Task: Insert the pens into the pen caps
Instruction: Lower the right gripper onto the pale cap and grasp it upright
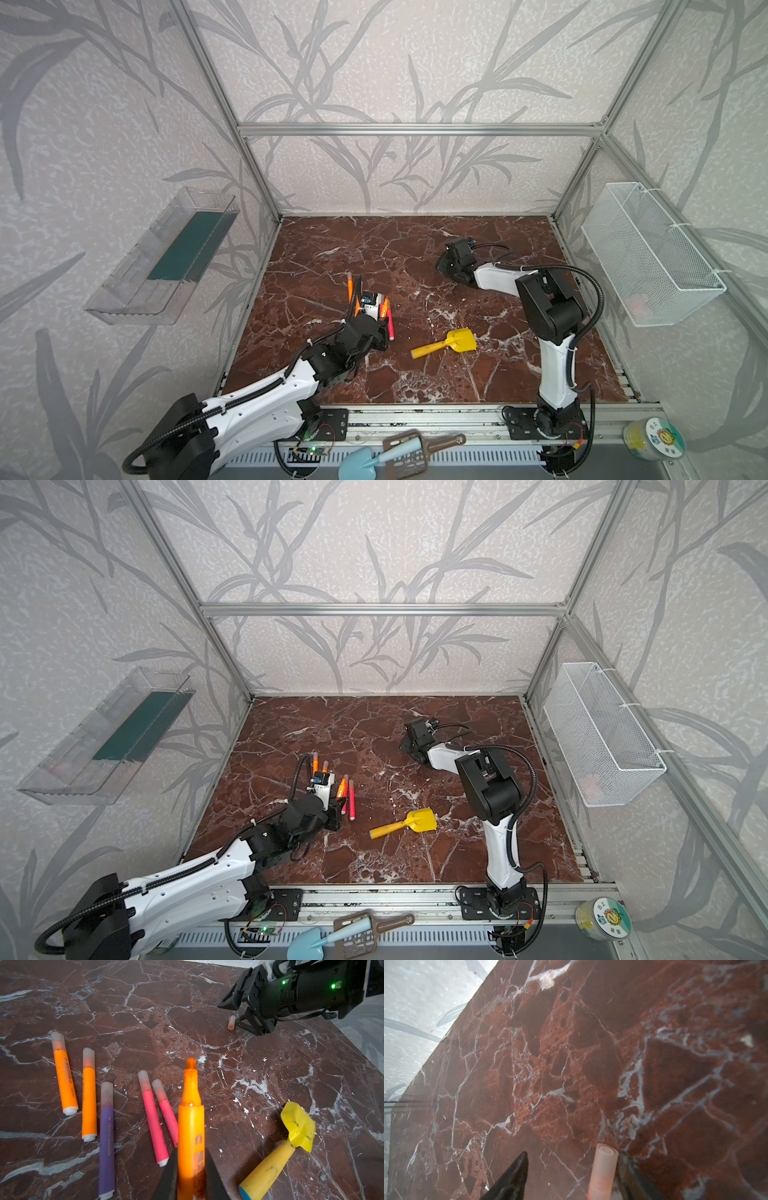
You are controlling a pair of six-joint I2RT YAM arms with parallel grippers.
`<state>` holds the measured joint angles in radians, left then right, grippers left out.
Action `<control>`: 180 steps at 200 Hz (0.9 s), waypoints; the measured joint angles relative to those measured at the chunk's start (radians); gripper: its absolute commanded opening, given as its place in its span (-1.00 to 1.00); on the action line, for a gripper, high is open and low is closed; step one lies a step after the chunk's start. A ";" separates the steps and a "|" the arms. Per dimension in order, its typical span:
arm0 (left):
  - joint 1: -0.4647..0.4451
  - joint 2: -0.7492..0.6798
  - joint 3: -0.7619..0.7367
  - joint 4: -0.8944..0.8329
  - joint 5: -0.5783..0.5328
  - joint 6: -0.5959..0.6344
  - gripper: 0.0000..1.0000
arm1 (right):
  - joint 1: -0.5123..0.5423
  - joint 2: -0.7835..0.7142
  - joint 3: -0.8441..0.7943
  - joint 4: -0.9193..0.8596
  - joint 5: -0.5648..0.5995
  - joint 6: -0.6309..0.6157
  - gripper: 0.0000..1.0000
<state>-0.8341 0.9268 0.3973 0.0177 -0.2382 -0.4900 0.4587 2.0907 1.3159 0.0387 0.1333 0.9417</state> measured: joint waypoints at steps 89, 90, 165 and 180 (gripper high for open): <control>0.005 -0.003 0.000 0.000 0.001 0.000 -1.00 | 0.049 0.051 0.158 -0.297 0.113 -0.137 0.11; 0.005 -0.003 0.000 0.000 0.001 0.000 -1.00 | 0.050 0.052 0.161 -0.301 0.116 -0.138 0.11; 0.005 -0.003 0.000 0.000 0.003 0.000 -1.00 | 0.070 0.131 0.303 -0.478 0.211 -0.218 0.02; 0.005 -0.004 0.000 0.000 0.004 0.000 -1.00 | 0.070 0.135 0.310 -0.492 0.221 -0.230 0.01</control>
<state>-0.8288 0.9230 0.3969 0.0177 -0.2340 -0.4900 0.5285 2.2261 1.6260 -0.4538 0.3542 0.7120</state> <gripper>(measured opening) 0.168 0.511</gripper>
